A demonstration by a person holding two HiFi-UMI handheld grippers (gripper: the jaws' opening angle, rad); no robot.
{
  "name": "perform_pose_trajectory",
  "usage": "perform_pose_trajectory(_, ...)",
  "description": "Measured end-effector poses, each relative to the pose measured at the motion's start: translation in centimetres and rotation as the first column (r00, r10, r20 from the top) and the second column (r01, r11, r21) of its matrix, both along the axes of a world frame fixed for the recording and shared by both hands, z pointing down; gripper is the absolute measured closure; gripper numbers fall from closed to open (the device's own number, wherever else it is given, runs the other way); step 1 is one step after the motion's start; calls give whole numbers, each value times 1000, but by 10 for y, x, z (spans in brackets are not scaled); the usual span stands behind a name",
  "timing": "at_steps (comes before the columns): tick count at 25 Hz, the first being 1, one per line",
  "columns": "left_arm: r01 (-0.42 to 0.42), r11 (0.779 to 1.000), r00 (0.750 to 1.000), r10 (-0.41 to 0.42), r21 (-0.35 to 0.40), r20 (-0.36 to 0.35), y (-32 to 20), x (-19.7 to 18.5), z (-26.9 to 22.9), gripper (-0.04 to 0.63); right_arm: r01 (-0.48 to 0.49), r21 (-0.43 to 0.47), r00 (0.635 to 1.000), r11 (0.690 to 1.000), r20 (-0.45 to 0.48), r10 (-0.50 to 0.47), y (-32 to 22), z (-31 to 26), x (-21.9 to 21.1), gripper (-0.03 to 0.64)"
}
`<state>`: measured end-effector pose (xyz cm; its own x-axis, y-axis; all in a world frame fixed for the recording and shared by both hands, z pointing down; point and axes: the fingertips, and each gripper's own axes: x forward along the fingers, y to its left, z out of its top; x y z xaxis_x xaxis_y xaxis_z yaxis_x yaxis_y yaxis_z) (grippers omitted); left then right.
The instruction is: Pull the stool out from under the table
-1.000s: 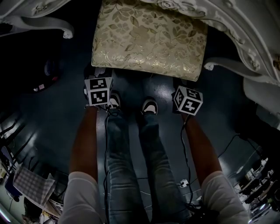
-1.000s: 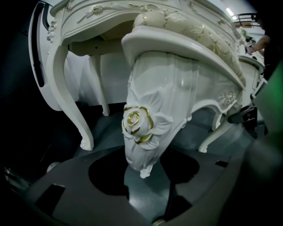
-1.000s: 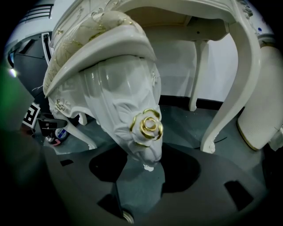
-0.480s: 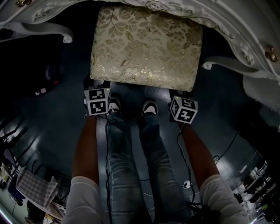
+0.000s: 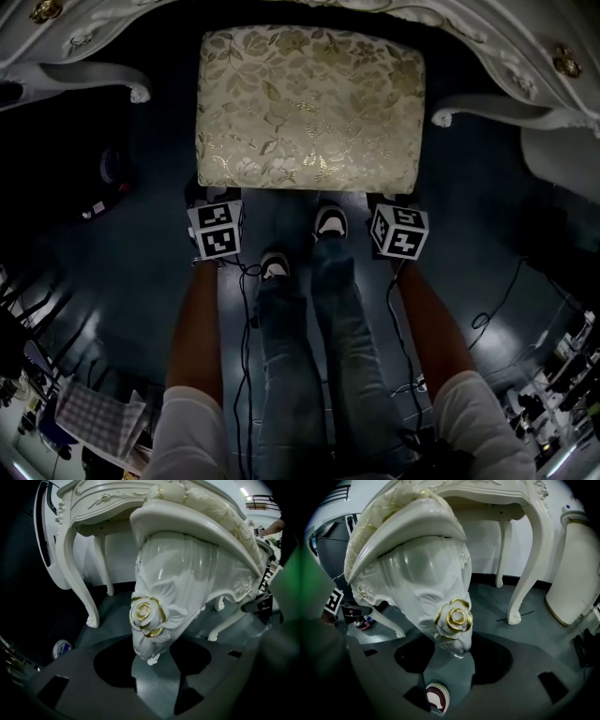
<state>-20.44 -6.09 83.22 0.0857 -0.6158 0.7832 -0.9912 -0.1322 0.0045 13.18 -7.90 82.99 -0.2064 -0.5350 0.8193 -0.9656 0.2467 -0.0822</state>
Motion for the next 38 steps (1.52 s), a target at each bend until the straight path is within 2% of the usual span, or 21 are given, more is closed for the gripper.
perform_pose_trajectory(9, -38, 999, 999, 39, 4, -19, 0, 0, -1, 359, -25, 10, 1000, 1000, -8, 25, 4, -1, -1, 385)
perform_pose_trajectory(23, -9, 1000, 1000, 9, 4, -28, 4, 6, -2, 359, -14, 23, 1000, 1000, 4, 14, -6, 1, 5, 385)
perform_pose_trajectory(30, -26, 1000, 999, 26, 6, -30, 2, 3, -5, 359, -29, 34, 999, 999, 14, 28, -2, 1, 1, 385)
perform_pose_trajectory(38, -35, 999, 999, 35, -18, -37, 2, 3, -2, 359, -20, -4, 1000, 1000, 0, 20, 1, 0, 1, 385)
